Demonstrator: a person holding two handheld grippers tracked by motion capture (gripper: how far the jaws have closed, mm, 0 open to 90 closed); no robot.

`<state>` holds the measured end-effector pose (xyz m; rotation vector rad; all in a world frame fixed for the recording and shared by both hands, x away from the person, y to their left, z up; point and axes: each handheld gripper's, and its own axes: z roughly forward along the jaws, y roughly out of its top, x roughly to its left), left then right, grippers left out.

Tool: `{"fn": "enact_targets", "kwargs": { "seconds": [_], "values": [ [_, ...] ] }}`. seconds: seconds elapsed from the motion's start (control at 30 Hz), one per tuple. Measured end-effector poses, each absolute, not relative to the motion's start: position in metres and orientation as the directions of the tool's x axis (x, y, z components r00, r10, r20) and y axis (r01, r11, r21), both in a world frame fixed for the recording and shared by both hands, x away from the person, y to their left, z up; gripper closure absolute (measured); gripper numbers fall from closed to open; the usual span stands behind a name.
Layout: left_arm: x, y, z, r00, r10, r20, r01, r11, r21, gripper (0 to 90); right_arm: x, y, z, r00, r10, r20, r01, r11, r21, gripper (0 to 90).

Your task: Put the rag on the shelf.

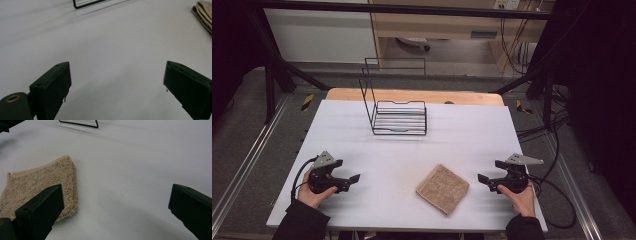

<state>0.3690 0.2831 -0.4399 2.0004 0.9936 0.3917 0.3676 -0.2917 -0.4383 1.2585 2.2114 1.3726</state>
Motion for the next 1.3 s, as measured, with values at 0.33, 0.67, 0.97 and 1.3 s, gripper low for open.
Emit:
{"fn": "enact_targets", "kwargs": {
  "seconds": [0.33, 0.67, 0.97, 1.3],
  "values": [
    [0.367, 0.277, -0.437, 0.644, 0.761, -0.083, 0.490, -0.327, 0.808, 7.2, 0.367, -0.291, -0.439, -0.597, 0.770, 0.224, 0.544, 0.184, 0.819, 0.6],
    [0.366, 0.260, -0.436, 0.645, 0.760, -0.079, 0.495, -0.337, 0.801, 6.9, 0.366, -0.287, -0.440, -0.600, 0.769, 0.222, 0.551, 0.196, 0.812, 0.7],
    [0.366, 0.242, -0.435, 0.652, 0.753, -0.089, 0.504, -0.343, 0.793, 7.7, 0.367, -0.285, -0.441, -0.598, 0.773, 0.214, 0.552, 0.203, 0.808, 0.7],
    [0.361, 0.197, -0.429, 0.696, 0.713, -0.088, 0.494, -0.386, 0.779, 10.4, 0.367, -0.282, -0.441, -0.600, 0.772, 0.210, 0.554, 0.211, 0.805, 0.9]
  ]
}}
